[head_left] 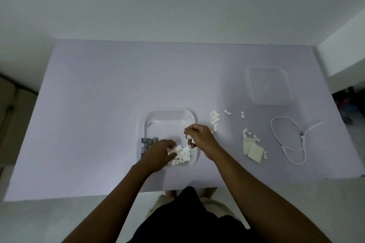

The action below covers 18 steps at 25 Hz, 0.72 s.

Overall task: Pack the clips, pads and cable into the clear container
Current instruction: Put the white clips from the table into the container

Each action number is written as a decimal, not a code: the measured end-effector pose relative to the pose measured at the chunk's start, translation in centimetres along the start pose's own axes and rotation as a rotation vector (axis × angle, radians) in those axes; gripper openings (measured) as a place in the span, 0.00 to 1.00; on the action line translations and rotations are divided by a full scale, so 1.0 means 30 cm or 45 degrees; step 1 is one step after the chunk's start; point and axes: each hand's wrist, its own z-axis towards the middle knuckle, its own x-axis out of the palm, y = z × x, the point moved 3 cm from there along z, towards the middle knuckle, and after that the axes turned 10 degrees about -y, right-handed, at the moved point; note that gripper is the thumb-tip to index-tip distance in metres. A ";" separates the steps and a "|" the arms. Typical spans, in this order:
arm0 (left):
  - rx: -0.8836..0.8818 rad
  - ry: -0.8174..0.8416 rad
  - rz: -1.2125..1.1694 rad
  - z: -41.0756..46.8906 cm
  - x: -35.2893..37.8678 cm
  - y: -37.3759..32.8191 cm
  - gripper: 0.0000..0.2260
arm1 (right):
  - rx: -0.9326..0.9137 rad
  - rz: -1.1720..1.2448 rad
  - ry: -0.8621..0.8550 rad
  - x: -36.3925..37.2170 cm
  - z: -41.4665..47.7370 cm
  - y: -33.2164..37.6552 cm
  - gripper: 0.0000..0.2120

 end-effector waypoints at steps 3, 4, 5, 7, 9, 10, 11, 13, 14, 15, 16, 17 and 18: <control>0.018 -0.629 0.148 -0.015 -0.132 0.043 0.14 | -0.130 -0.315 0.046 0.065 0.011 0.009 0.08; -0.020 -0.786 0.213 -0.024 -0.166 0.066 0.17 | -0.191 -0.443 0.067 0.086 0.010 0.010 0.07; -0.095 -0.877 0.226 -0.027 -0.188 0.093 0.20 | -0.259 -0.582 0.107 0.104 0.011 0.003 0.06; -0.364 -0.824 0.008 -0.017 -0.195 0.166 0.25 | -0.360 -0.874 0.249 0.139 0.013 -0.036 0.04; -0.601 -0.627 -0.293 0.007 -0.164 0.226 0.23 | -0.388 -1.108 0.371 0.160 0.009 -0.084 0.05; -0.616 -0.553 -0.333 0.014 -0.150 0.241 0.19 | -0.391 -1.179 0.393 0.164 0.003 -0.105 0.05; -0.593 -0.524 -0.325 0.017 -0.135 0.250 0.15 | -0.391 -1.223 0.400 0.166 -0.005 -0.116 0.06; -0.572 -0.531 -0.289 0.014 -0.112 0.258 0.11 | -0.396 -1.260 0.397 0.161 -0.016 -0.126 0.07; -0.584 -0.546 -0.291 0.013 -0.105 0.261 0.11 | -0.405 -1.267 0.395 0.157 -0.018 -0.130 0.08; -0.589 -0.558 -0.293 0.014 -0.100 0.266 0.11 | -0.410 -1.270 0.388 0.154 -0.020 -0.132 0.09; -0.599 -0.548 -0.294 0.018 -0.095 0.268 0.12 | -0.408 -1.266 0.382 0.146 -0.022 -0.135 0.09; -0.619 -0.532 -0.303 0.021 -0.091 0.274 0.12 | -0.404 -1.257 0.379 0.144 -0.022 -0.137 0.10; -0.633 -0.520 -0.306 0.024 -0.093 0.268 0.13 | -0.402 -1.242 0.369 0.140 -0.024 -0.136 0.11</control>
